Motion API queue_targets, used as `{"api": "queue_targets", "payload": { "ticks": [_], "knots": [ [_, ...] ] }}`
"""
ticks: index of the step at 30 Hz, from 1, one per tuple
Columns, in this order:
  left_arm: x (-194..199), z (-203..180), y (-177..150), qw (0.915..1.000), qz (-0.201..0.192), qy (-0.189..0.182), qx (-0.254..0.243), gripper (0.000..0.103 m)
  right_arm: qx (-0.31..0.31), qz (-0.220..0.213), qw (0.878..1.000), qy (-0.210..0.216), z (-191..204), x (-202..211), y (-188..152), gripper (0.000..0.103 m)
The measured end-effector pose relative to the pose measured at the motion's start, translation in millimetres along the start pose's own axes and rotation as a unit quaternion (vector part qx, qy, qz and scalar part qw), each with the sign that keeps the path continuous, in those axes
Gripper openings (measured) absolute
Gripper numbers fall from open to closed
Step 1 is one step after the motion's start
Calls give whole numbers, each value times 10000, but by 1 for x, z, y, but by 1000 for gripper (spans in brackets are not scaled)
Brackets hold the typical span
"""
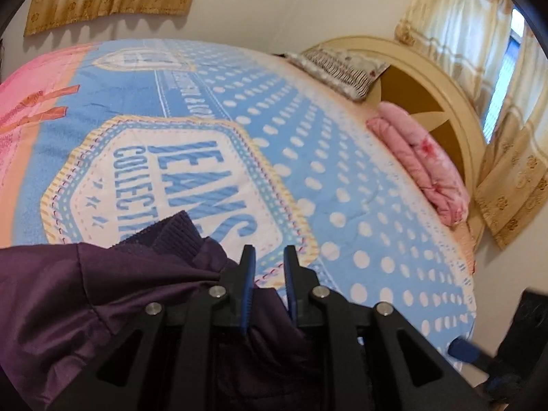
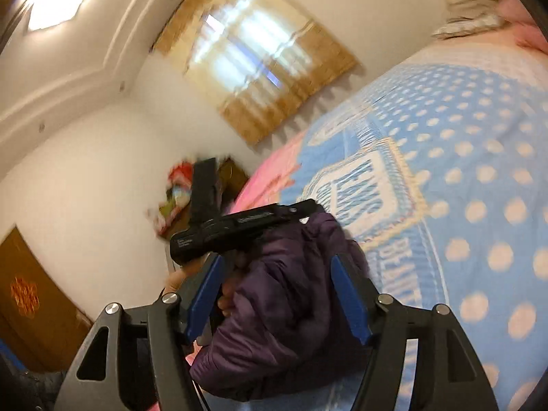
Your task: Fold large clothes
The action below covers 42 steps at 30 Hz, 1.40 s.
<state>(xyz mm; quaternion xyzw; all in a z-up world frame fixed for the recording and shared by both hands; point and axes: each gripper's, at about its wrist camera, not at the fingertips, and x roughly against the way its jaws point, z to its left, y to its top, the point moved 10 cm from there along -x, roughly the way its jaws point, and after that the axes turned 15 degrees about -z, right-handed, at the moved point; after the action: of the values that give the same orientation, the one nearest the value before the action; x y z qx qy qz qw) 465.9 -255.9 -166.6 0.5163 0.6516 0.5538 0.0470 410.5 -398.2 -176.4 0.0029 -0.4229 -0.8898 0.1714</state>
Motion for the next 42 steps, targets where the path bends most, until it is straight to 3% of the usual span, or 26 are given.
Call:
{"api": "queue_targets", "payload": {
  "ticks": [1, 3, 4, 7, 9, 11, 15, 19, 20, 23, 25, 27, 29, 32, 37, 42],
  "knots": [
    [-2, -1, 0, 10000, 23, 20, -14, 19, 115, 213, 9997, 7, 5, -11, -2, 66],
    [0, -2, 0, 9997, 59, 180, -140, 21, 223, 914, 9956, 43, 11, -41, -21, 41],
    [0, -3, 3, 9994, 39, 266, -210, 22, 407, 1161, 9923, -157, 8, -49, -31, 31],
    [33, 0, 25, 9944, -497, 768, -534, 40, 513, 1447, 9873, -411, -1, -52, -53, 31],
    [64, 2, 38, 9878, -967, 1064, -602, 86, 620, 1420, 9861, -604, -8, -48, -58, 31],
    [100, -4, 43, 9806, -1370, 1144, -808, 91, 572, 1381, 9861, -719, -17, -47, -61, 31],
    [149, 6, 13, 9698, -1610, 1525, -1019, 103, 509, 1375, 9859, -809, -30, -48, -65, 31],
    [139, 44, -40, 9601, -1222, 2279, -1063, 103, 542, 1439, 9843, -861, -35, -53, -65, 42],
    [130, 51, -53, 9614, -1067, 2337, -983, 103, 612, 1438, 9837, -892, -33, -53, -61, 42],
    [129, 60, -53, 9555, -1470, 2416, -833, 103, 837, 1094, 9853, -1009, -21, -51, -33, 45],
    [127, 62, -51, 9570, -1419, 2410, -771, 103, 1096, 676, 9862, -1044, -3, -48, -5, 45],
    [123, 62, -50, 9562, -1365, 2437, -876, 103, 1214, 413, 9886, -794, 25, -55, 19, 46],
    [122, 62, -49, 9564, -1333, 2432, -916, 103, 1304, 513, 9897, -292, 58, -75, 25, 59],
    [127, 64, -51, 9587, -1311, 2377, -854, 103, 1488, 1321, 9800, 100, 74, -121, -1, 61],
    [123, 61, -53, 9602, -1263, 2365, -780, 103, 1667, 1944, 9666, 100, 33, -169, -40, 61],
    [110, 63, -47, 9609, -1122, 2391, -831, 103, 1340, 1880, 9724, 348, 3, -176, -54, 61]
  ]
}}
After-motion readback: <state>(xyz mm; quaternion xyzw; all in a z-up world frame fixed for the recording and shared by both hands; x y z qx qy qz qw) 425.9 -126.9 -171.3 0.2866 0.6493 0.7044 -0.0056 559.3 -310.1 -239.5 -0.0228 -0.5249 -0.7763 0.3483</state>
